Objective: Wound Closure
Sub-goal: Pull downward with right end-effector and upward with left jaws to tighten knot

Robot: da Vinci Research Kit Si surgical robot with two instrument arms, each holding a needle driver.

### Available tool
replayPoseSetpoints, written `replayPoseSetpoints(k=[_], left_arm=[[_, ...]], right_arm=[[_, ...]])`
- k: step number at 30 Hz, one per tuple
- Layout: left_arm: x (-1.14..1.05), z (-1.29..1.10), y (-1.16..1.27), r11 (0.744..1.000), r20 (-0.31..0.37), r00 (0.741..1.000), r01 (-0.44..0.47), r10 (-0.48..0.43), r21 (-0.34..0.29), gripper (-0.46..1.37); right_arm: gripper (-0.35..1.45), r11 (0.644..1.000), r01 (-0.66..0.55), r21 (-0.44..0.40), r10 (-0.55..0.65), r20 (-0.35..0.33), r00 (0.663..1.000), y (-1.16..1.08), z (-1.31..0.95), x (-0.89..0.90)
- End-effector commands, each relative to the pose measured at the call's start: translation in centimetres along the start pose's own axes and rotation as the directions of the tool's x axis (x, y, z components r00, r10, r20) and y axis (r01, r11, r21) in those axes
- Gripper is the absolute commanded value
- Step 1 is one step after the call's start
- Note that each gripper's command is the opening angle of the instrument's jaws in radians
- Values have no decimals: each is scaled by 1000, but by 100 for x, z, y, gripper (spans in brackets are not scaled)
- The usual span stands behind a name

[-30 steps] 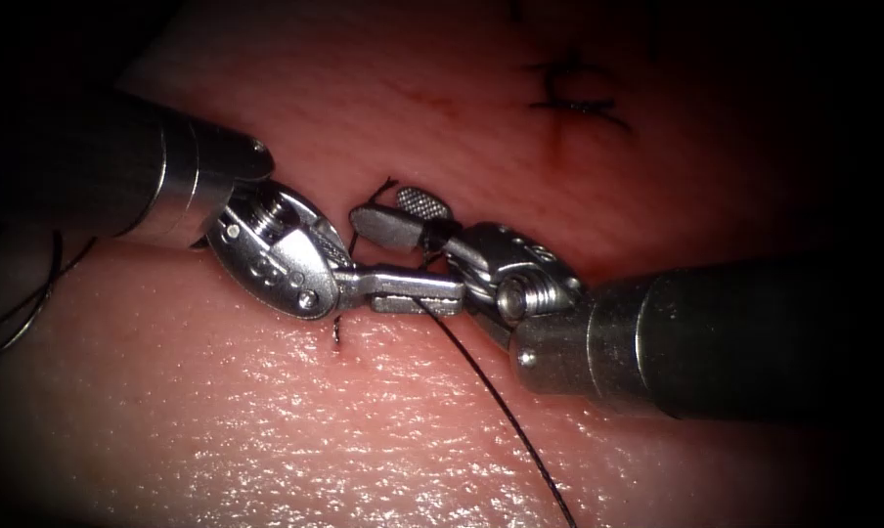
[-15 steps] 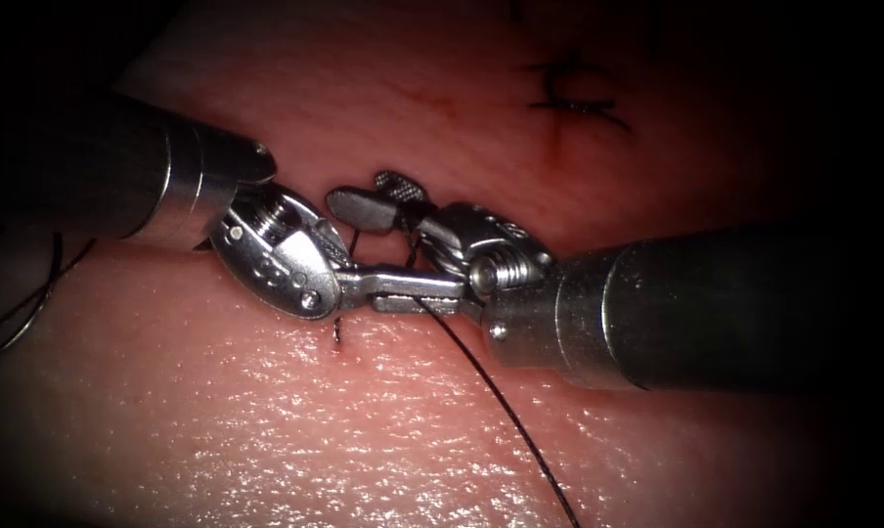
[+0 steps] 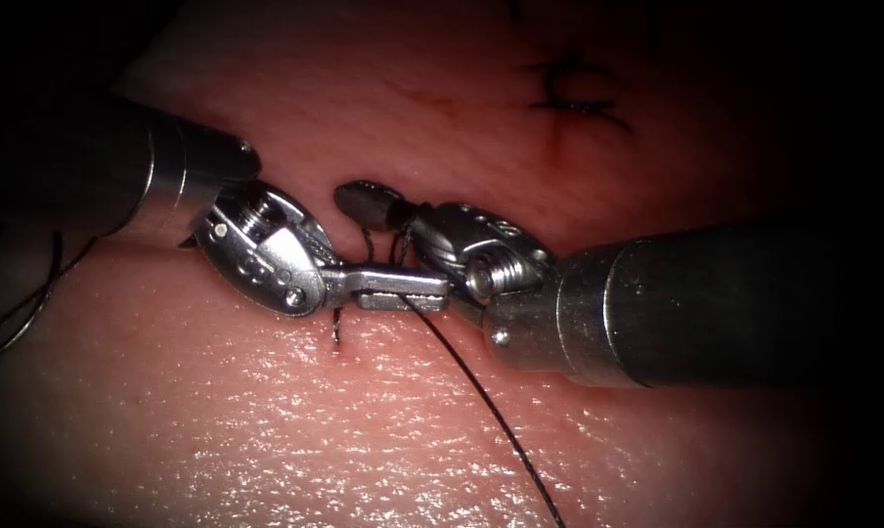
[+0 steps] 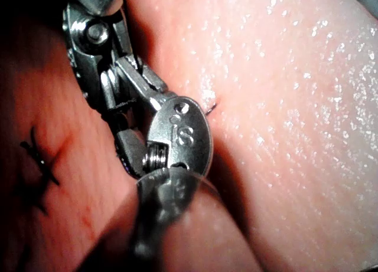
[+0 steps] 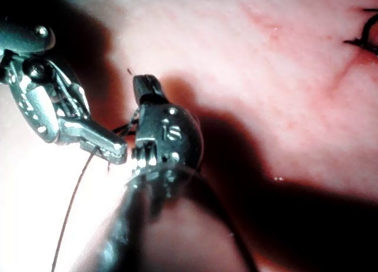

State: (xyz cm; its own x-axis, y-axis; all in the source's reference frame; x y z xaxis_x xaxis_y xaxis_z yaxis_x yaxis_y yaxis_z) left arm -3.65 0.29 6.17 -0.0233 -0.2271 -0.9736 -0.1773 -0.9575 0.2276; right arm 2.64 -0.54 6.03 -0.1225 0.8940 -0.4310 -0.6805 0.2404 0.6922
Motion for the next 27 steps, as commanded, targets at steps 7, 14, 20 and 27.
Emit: replayPoseSetpoints(k=[7,14,20,27], left_arm=[[-2,-22,-16,1000,19,1000,13,-13,-4,-35],[-10,-36,-40,1000,28,999,22,-22,-1,-35],[-18,-40,-56,999,36,999,33,-33,6,-35],[-30,-45,-73,999,48,998,50,-50,15,-35]], right_arm=[[-35,997,43,66,-42,-27,999,-13,-15,-1],[-35,988,61,139,-56,-46,997,-33,-32,3],[-35,973,92,210,-89,-26,996,-41,-39,0],[-35,961,126,244,-138,32,990,-42,-45,-11]])
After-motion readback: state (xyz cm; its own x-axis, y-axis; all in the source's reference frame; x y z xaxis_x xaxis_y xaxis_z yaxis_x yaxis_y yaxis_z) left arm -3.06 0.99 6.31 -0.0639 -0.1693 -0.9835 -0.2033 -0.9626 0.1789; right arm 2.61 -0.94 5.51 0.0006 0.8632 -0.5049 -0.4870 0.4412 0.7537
